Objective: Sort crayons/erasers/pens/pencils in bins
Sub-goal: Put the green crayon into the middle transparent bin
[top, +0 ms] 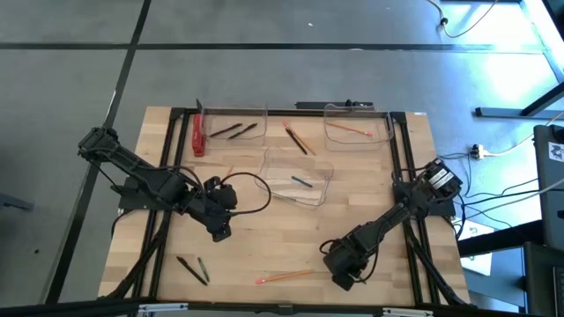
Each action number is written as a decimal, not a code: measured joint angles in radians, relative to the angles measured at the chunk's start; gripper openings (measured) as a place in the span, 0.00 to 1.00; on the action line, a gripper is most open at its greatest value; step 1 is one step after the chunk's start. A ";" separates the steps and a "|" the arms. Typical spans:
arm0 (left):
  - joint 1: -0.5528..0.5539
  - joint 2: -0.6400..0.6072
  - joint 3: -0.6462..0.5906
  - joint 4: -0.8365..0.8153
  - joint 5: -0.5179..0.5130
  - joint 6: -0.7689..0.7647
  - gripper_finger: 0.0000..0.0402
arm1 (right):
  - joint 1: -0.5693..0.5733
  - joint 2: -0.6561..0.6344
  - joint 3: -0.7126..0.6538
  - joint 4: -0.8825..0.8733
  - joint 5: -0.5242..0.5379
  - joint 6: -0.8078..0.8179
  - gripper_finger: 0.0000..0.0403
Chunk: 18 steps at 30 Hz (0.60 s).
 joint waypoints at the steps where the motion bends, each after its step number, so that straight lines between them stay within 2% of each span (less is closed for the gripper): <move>1: 0.000 0.000 0.000 0.000 0.000 0.000 0.21 | -0.006 -0.008 -0.001 0.000 0.014 -0.001 0.09; 9: 0.000 0.000 0.000 0.000 0.000 0.002 0.21 | -0.044 -0.068 -0.005 -0.002 0.127 -0.008 0.09; 15: 0.000 0.000 0.000 0.000 0.000 0.002 0.21 | -0.074 -0.071 -0.004 -0.003 0.171 -0.052 0.09; 18: 0.000 0.000 0.000 0.000 0.000 0.002 0.21 | -0.083 -0.072 -0.002 -0.004 0.227 -0.058 0.10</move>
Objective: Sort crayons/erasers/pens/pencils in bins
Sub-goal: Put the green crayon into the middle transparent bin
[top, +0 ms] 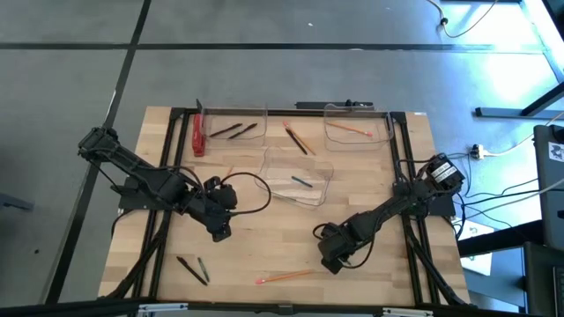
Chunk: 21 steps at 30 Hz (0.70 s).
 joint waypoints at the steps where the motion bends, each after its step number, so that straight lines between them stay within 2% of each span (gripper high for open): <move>1: 0.000 0.000 0.000 0.000 0.000 0.000 0.21 | -0.005 0.000 0.000 0.000 0.014 -0.008 0.10; 9: 0.000 0.000 0.000 0.000 0.000 0.000 0.21 | -0.008 -0.001 0.001 0.001 0.066 -0.075 0.10; 21: 0.000 0.000 0.000 0.000 0.000 0.000 0.21 | -0.025 -0.001 0.001 0.001 0.067 -0.076 0.10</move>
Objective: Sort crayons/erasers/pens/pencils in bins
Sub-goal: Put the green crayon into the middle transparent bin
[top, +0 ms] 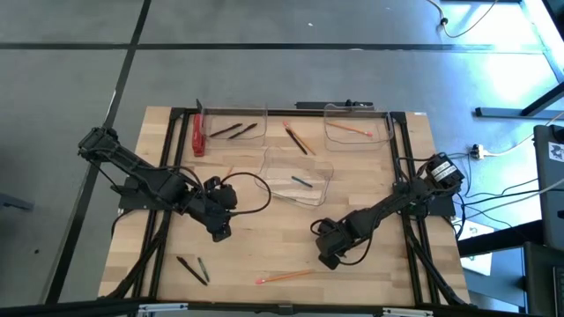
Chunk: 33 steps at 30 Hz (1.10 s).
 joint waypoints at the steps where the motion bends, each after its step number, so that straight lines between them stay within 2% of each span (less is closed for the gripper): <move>1: 0.000 0.000 0.000 0.000 0.000 0.000 0.21 | 0.000 0.000 0.000 0.000 0.005 0.000 0.10; 21: 0.000 0.000 0.000 0.000 0.000 0.000 0.21 | -0.001 0.001 0.000 0.013 0.022 -0.077 0.10; 29: 0.000 0.000 0.000 0.000 0.000 0.000 0.21 | -0.001 0.001 0.000 0.020 0.025 -0.078 0.24; 33: 0.000 0.000 0.000 0.000 0.000 -0.001 0.21 | 0.000 0.001 0.000 0.019 0.061 -0.081 0.28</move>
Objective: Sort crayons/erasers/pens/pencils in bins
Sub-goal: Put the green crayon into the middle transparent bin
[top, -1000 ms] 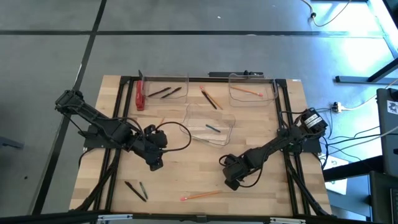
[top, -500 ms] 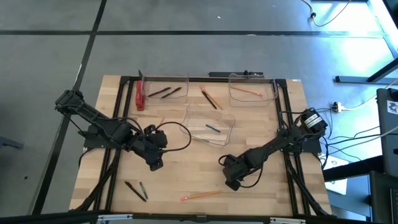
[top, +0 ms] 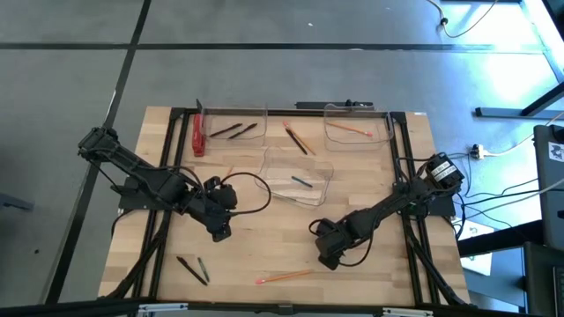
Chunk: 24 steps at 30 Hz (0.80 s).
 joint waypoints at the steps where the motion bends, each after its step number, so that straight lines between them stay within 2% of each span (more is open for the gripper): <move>1: 0.000 0.000 0.000 0.000 0.000 0.000 0.21 | 0.000 0.000 0.000 0.000 0.004 -0.005 0.28; 18: 0.000 0.000 0.000 0.000 0.000 0.000 0.21 | 0.000 0.032 0.002 -0.010 0.030 -0.142 0.23; 24: 0.000 0.000 0.000 0.000 0.000 0.000 0.21 | 0.000 0.032 0.001 -0.015 0.046 -0.149 0.15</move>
